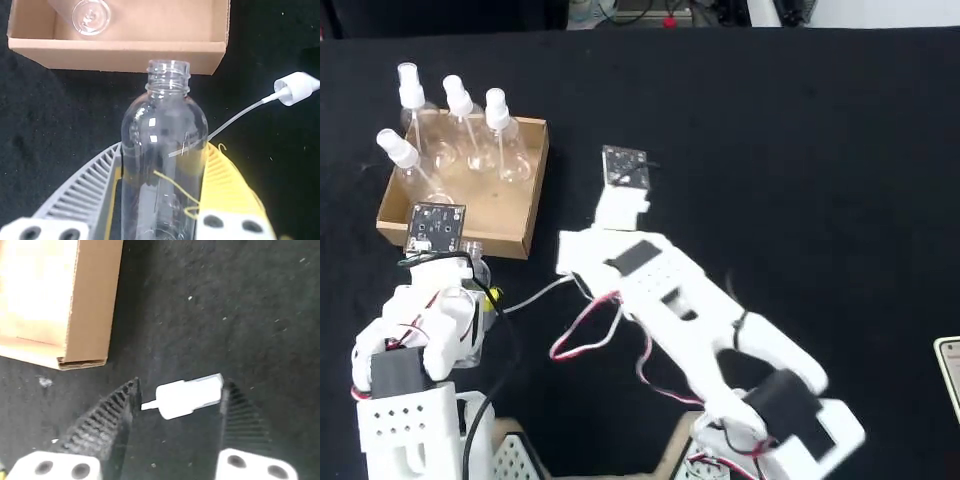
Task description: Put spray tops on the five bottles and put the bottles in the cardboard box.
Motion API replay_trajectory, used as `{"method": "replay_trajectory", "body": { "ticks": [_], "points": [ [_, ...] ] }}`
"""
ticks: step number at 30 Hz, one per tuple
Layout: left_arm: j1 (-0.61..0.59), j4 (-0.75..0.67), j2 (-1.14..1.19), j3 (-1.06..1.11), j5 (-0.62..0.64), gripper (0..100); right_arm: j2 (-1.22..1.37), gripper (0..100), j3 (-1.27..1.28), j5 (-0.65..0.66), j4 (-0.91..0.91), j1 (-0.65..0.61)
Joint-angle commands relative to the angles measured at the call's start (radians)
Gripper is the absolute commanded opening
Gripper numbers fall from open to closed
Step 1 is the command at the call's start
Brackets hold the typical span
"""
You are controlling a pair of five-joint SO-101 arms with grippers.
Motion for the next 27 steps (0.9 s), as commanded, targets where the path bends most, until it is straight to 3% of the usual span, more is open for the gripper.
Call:
{"method": "replay_trajectory", "body": {
  "ticks": [1,5,14,16,21,27],
  "points": [
    [-0.01,-0.018,-0.011,-0.007,0.003,13,0.045,27.2,-0.11,-0.092,0.049,-0.028],
    [-0.01,-0.018,-0.012,-0.007,0.002,13,0.128,27.2,-0.145,-0.173,0.049,-0.026],
    [-0.01,-0.018,-0.012,-0.007,0.002,13,0.237,26.6,-0.194,-0.172,0.058,-0.026],
    [-0.01,-0.018,-0.012,-0.007,0.002,13,0.232,22.5,-0.196,-0.169,0.092,-0.025],
    [-0.01,-0.018,-0.012,-0.007,0.002,13,0.219,0.5,-0.242,-0.017,0.199,0.005],
    [-0.01,-0.018,-0.012,-0.005,0.005,13,0.217,1.1,-0.32,0.146,0.264,0.107]
  ]
}}
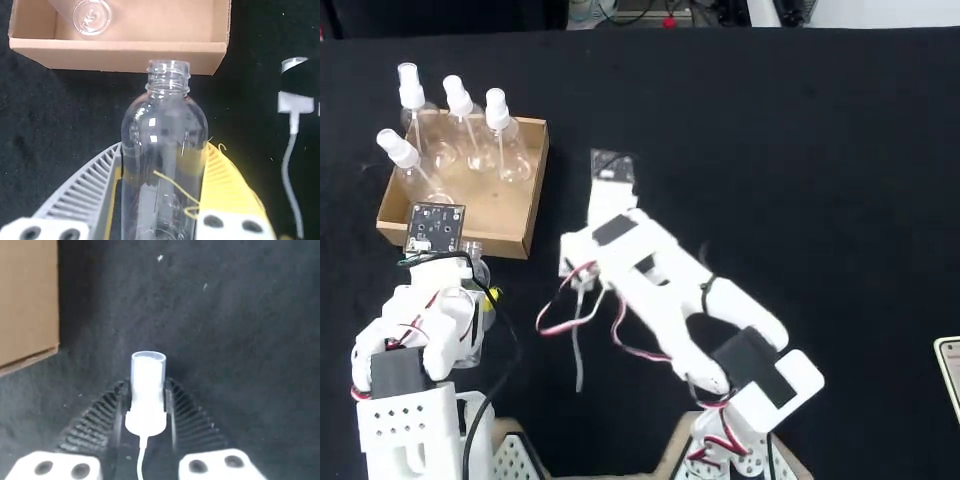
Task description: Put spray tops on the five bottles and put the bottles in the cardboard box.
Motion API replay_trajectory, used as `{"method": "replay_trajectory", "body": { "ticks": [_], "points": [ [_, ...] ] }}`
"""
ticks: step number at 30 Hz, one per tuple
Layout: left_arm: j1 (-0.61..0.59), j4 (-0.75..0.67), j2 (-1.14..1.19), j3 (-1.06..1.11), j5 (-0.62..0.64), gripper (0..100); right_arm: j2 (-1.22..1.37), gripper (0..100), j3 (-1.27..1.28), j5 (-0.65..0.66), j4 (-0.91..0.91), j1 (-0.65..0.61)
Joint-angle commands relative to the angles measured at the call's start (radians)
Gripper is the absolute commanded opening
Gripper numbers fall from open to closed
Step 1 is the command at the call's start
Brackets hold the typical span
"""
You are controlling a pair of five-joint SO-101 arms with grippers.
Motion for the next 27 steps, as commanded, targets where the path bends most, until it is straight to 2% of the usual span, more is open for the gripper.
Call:
{"method": "replay_trajectory", "body": {
  "ticks": [1,5,8,14,23,27],
  "points": [
    [-0.008,-0.018,-0.012,-0.005,0.005,13,-0.028,1.1,-0.119,0.11,0.061,0.084],
    [-0.001,-0.018,-0.012,-0.005,0.006,13,-0.028,1.1,-0.263,0.232,0.172,0.149],
    [0.016,-0.057,-0.012,-0.007,0.006,13,-0.053,1.1,-0.39,0.275,0.272,0.183],
    [0.196,-0.215,-0.012,-0.007,0.006,13,-0.246,1.1,-0.572,0.301,0.399,0.201],
    [0.487,-0.407,-0.012,-0.001,0.009,13,-0.558,1.1,-0.584,0.301,0.284,0.279],
    [0.521,-0.588,-0.012,0.105,0.14,13,-0.602,1.1,-0.584,0.298,0.213,0.282]
  ]
}}
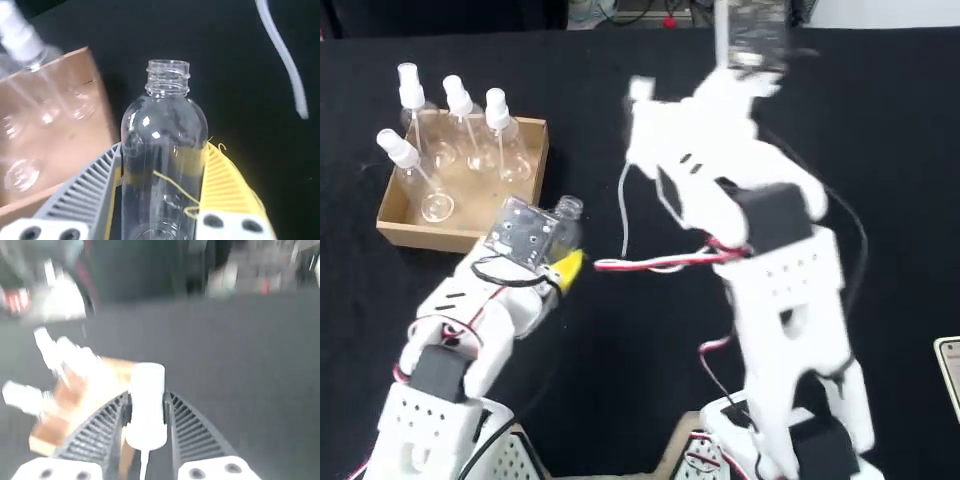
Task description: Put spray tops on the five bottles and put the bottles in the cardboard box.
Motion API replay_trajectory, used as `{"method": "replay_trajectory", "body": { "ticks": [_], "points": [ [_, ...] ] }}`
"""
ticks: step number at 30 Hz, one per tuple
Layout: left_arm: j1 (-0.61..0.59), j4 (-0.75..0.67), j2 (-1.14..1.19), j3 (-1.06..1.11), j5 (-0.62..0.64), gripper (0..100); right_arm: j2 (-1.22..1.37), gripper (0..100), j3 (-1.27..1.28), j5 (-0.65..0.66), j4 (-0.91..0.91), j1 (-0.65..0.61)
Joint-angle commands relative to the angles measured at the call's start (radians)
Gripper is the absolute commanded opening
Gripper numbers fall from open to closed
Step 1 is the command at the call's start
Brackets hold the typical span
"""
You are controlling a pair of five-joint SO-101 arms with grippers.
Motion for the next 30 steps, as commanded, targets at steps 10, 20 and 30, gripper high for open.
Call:
{"method": "replay_trajectory", "body": {
  "ticks": [10,20,30],
  "points": [
    [0.047,-0.446,-0.014,0.271,0.207,13,-0.059,1.1,-0.002,0.006,-0.318,-0.026],
    [0.051,-0.519,-0.181,0.285,0.207,13,-0.061,1.1,0.12,0.006,-0.483,-0.026],
    [0.051,-0.626,-0.408,0.503,0.207,13,-0.16,1.1,0.101,0.006,-0.486,-0.026]
  ]
}}
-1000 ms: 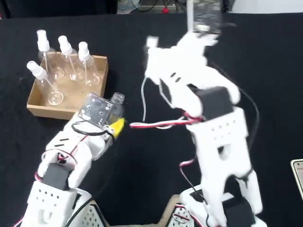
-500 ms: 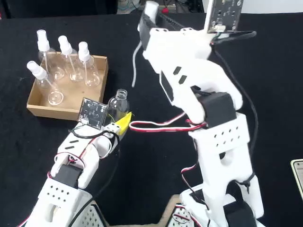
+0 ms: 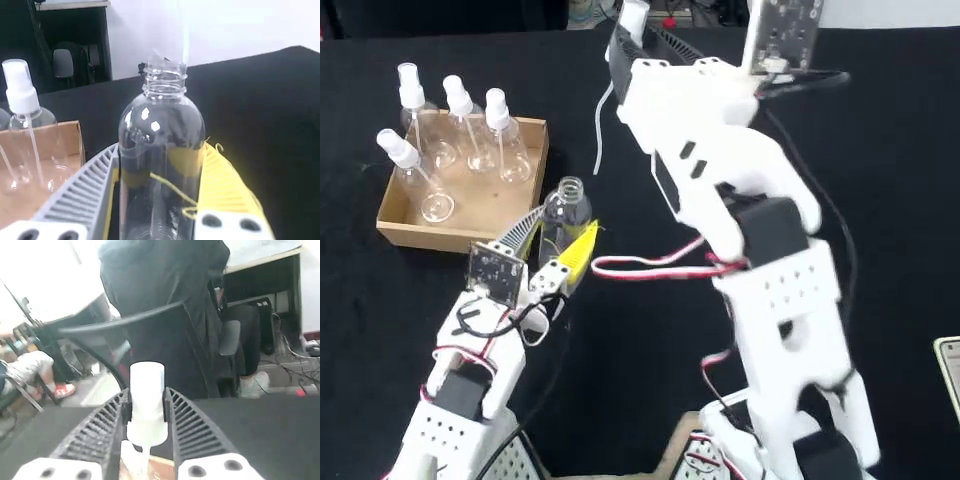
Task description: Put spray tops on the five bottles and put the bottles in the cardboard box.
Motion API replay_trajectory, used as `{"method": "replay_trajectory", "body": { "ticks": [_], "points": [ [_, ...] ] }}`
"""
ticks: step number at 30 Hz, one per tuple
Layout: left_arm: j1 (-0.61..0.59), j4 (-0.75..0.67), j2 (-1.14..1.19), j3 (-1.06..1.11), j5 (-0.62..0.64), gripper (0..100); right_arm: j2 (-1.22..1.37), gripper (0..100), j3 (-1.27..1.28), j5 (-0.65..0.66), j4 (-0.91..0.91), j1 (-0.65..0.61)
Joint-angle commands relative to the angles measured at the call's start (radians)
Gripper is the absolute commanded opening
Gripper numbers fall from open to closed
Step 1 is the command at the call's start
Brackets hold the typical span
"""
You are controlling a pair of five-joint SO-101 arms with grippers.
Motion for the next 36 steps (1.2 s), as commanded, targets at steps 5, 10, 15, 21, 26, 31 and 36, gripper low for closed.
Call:
{"method": "replay_trajectory", "body": {
  "ticks": [5,10,15,21,26,31,36],
  "points": [
    [0.024,-0.028,-0.097,0.025,0.012,13,-0.114,1.1,-0.021,0.012,-0.025,-0.083],
    [0.065,-0.025,-0.097,0.025,0.012,13,-0.12,1.1,-0.03,0.014,-0.034,-0.124],
    [0.058,-0.025,-0.097,0.025,0.012,13,-0.12,1.1,-0.059,0.014,-0.028,-0.121],
    [0.056,0.017,-0.097,0.025,0.012,13,-0.148,1.1,-0.053,0.014,-0.023,-0.12],
    [0.056,0.034,-0.097,0.025,0.011,13,-0.208,1.1,-0.051,0.014,-0.025,-0.123],
    [0.056,0.037,-0.097,0.025,0.011,13,-0.216,1.1,-0.022,0.015,-0.026,-0.12],
    [0.056,0.037,-0.097,0.025,0.011,13,-0.216,1.1,0.044,0.017,-0.032,-0.118]
  ]
}}
